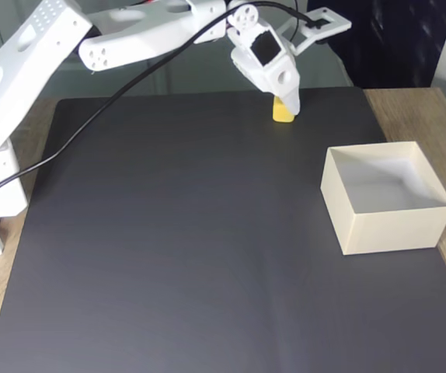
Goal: Grasp a cube block and put it in the white box.
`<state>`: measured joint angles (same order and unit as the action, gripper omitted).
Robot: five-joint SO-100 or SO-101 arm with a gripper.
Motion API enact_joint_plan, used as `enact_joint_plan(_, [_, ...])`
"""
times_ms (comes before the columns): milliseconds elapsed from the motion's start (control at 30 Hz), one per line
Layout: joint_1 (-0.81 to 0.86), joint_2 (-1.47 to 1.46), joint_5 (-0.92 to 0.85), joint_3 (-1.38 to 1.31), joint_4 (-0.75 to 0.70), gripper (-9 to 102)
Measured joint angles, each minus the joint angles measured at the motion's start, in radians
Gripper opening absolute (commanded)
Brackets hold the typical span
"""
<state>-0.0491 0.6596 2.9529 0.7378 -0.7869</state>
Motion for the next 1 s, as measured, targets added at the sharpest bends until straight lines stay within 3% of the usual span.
enact_joint_plan(500, [-0.005,-0.103,-0.002,-0.120,-0.006,32])
enact_joint_plan(1000, [-0.005,-0.147,-0.015,-0.164,-0.018,18])
